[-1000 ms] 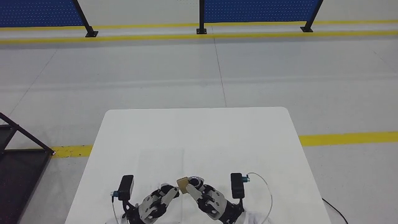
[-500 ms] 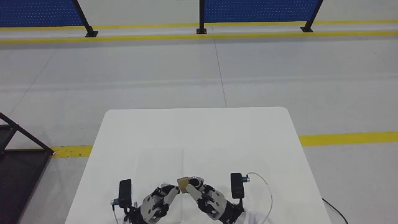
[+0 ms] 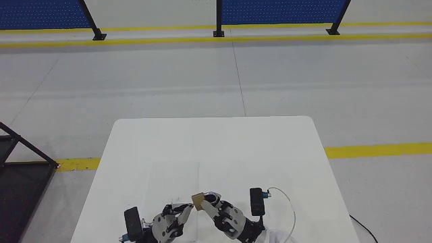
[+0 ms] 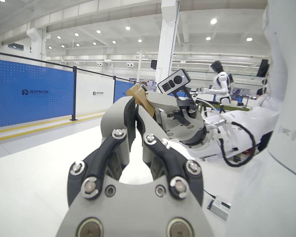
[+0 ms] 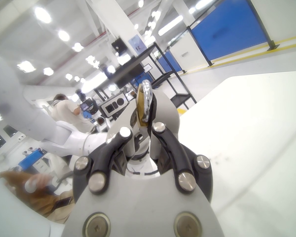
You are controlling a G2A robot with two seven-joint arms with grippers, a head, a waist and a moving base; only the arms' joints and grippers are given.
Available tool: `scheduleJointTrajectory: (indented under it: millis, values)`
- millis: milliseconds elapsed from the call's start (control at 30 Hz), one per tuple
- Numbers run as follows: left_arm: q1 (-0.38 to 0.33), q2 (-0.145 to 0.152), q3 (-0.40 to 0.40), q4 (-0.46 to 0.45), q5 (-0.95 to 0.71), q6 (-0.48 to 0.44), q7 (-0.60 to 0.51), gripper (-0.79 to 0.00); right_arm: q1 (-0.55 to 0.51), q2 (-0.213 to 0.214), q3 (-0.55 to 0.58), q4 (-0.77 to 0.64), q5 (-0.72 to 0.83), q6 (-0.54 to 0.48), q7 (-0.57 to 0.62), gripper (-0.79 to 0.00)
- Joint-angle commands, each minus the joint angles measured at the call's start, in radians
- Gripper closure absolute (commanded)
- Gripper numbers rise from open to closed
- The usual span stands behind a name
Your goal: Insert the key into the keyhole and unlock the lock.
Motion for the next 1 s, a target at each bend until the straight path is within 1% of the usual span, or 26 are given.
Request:
scheduleJointTrajectory:
  millis: [0,167,267,467,567,767,867,967]
  values:
    - [-0.007,-0.004,0.006,0.009,0.025,0.057,0.015,0.000,0.000,0.000,0.000,0.000,0.000,0.000,0.000,0.000]
    - [-0.018,-0.011,0.016,0.025,0.071,0.138,0.031,0.000,-0.002,0.002,0.001,-0.003,-0.002,-0.001,-0.005,0.000]
    - [-0.022,-0.013,0.014,0.030,0.106,0.205,0.049,0.000,-0.003,0.003,0.001,-0.003,-0.002,-0.001,-0.006,0.000]
    - [-0.033,-0.022,0.008,0.045,0.179,0.393,0.078,0.000,-0.003,0.004,0.000,-0.005,-0.002,-0.002,-0.004,0.000]
    - [-0.040,-0.027,0.008,0.054,0.211,0.467,0.087,0.000,-0.003,0.005,0.001,-0.005,-0.001,-0.004,-0.004,0.000]
    - [-0.049,-0.034,0.009,0.065,0.240,0.537,0.106,0.000,-0.003,0.006,0.001,-0.006,0.001,-0.004,-0.004,0.000]
    - [-0.051,-0.037,0.009,0.067,0.234,0.544,0.121,0.000,-0.004,0.007,0.001,-0.006,0.001,-0.003,-0.006,0.000]
    - [-0.051,-0.038,0.010,0.070,0.224,0.532,0.132,0.000,-0.004,0.008,0.002,-0.008,-0.002,-0.002,-0.007,0.000]
